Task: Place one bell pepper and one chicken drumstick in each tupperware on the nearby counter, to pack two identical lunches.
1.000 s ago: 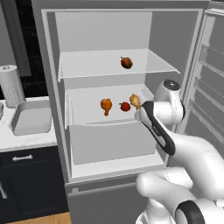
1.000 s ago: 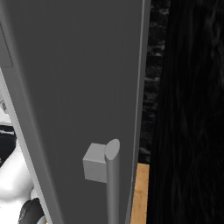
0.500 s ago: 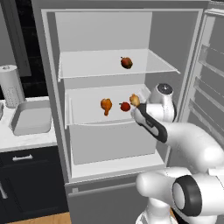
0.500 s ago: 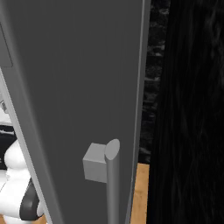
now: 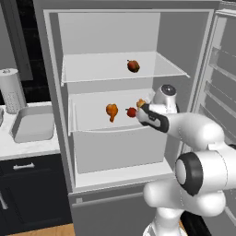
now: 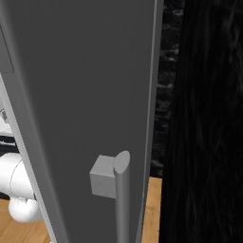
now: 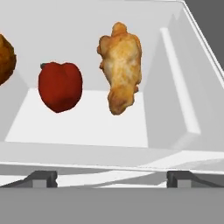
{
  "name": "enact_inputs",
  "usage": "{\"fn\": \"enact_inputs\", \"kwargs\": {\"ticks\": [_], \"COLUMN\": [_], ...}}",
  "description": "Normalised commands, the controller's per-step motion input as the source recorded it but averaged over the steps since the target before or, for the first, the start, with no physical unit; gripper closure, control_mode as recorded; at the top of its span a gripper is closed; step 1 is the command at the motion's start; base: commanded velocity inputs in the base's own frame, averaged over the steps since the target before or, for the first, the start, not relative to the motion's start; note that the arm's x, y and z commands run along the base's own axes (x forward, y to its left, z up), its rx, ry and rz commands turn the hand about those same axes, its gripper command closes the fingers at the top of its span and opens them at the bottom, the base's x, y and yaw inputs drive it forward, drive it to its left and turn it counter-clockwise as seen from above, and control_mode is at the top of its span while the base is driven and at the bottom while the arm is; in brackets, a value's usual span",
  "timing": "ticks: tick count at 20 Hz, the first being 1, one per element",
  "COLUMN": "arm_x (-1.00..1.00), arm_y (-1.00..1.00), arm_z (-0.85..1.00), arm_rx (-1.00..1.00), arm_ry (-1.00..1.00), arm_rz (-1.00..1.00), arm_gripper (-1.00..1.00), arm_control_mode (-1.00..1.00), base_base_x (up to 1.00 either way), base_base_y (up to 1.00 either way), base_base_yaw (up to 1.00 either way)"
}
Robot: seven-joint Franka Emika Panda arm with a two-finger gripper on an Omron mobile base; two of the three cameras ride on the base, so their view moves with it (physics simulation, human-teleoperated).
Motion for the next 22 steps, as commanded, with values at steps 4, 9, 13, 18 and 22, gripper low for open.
{"fn": "enact_inputs", "kwargs": {"ticks": [4,9,13,18,22], "arm_x": [0.46,0.42,0.44,0.49,0.48], "arm_y": [-0.04,-0.12,-0.07,0.00,0.00], "arm_z": [-0.18,-0.23,-0.12,-0.04,-0.06], "arm_rx": [0.00,0.00,0.00,0.00,0.00], "arm_ry": [-0.09,-0.07,-0.03,0.00,0.00], "arm_rz": [0.00,0.00,0.00,0.00,0.00], "arm_gripper": [-1.00,-1.00,-1.00,-1.00,-1.00], "arm_control_mode": [-1.00,-1.00,-1.00,-1.00,-1.00], "base_base_x": [0.00,0.00,0.00,0.00,0.00], "base_base_y": [0.00,0.00,0.00,0.00,0.00], "base_base_yaw": [0.00,0.00,0.00,0.00,0.00]}}
